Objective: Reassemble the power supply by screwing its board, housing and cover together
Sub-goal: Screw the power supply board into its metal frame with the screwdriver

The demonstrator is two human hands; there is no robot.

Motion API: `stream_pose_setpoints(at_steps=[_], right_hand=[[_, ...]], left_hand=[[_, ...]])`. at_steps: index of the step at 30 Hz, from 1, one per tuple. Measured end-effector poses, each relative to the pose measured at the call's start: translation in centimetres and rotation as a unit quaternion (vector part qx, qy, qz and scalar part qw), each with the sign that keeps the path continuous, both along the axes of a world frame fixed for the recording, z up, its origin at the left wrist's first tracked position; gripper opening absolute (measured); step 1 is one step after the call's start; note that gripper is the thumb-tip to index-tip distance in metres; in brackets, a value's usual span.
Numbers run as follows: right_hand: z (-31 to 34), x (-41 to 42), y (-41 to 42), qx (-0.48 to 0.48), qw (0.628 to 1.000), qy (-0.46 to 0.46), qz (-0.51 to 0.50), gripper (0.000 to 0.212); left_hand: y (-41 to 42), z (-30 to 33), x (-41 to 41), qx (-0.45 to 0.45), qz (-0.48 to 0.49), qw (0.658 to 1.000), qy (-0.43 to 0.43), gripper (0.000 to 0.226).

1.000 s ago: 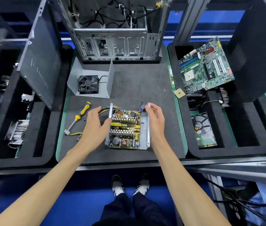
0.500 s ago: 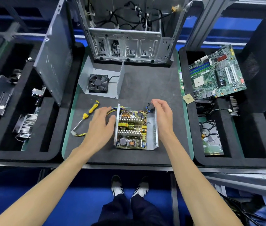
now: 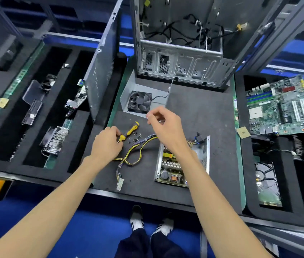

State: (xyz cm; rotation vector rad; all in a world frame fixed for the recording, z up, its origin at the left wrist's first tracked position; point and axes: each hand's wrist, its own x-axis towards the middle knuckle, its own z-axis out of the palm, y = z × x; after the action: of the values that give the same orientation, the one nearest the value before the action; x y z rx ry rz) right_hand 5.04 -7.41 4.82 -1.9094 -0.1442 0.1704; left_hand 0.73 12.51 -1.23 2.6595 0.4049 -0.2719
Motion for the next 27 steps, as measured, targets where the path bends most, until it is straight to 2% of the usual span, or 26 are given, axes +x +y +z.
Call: stream_pose_setpoints(at_steps=[3,7,9,11,12,15,17,19,21,24,27], right_hand=[[-1.1,0.1,1.1,-0.007,1.000,0.025,0.000,0.011],[-1.3,0.6,1.3,0.027,0.997,0.018,-0.076,0.005],[-1.1,1.0,1.2,0.016,0.993,0.010,-0.114,0.022],[-0.8,1.5,1.2,-0.016,0.991,0.033,-0.125,0.041],[-0.5,1.7,1.3,-0.016,0.991,0.054,-0.120,0.043],[0.3,2.1,1.0,0.108,0.984,0.103,-0.094,0.035],[0.4,2.2,0.4,0.140,0.979,0.098,-0.111,0.037],[0.5,2.5,-0.7,0.162,0.967,0.106,-0.166,0.036],[0.5,2.9,-2.1,0.224,0.937,0.143,-0.226,0.033],[0.4,3.0,-4.1,0.314,0.891,0.186,-0.269,0.033],[0.1,2.6,-5.0,0.349,0.874,0.193,-0.280,0.033]], left_hand=[[0.4,-0.2,0.0,-0.037,0.014,0.999,-0.017,0.010],[0.6,1.3,0.8,-0.147,0.029,0.984,-0.094,0.007],[-0.3,3.0,1.3,-0.224,0.026,0.963,-0.147,0.007],[-1.5,5.1,1.8,-0.284,0.003,0.939,-0.193,0.008],[-2.1,6.0,2.1,-0.305,-0.016,0.930,-0.205,0.009],[-3.4,7.7,2.9,-0.360,-0.075,0.914,-0.171,0.014],[-3.4,7.5,3.5,-0.380,-0.098,0.912,-0.120,0.015],[-2.7,6.3,4.0,-0.367,-0.078,0.923,-0.088,0.023],[-1.9,4.4,4.2,-0.295,-0.046,0.952,-0.074,0.034],[-1.5,1.3,4.0,-0.164,-0.045,0.985,-0.043,0.022],[-2.0,-0.6,3.7,-0.129,-0.062,0.989,-0.042,0.011]])
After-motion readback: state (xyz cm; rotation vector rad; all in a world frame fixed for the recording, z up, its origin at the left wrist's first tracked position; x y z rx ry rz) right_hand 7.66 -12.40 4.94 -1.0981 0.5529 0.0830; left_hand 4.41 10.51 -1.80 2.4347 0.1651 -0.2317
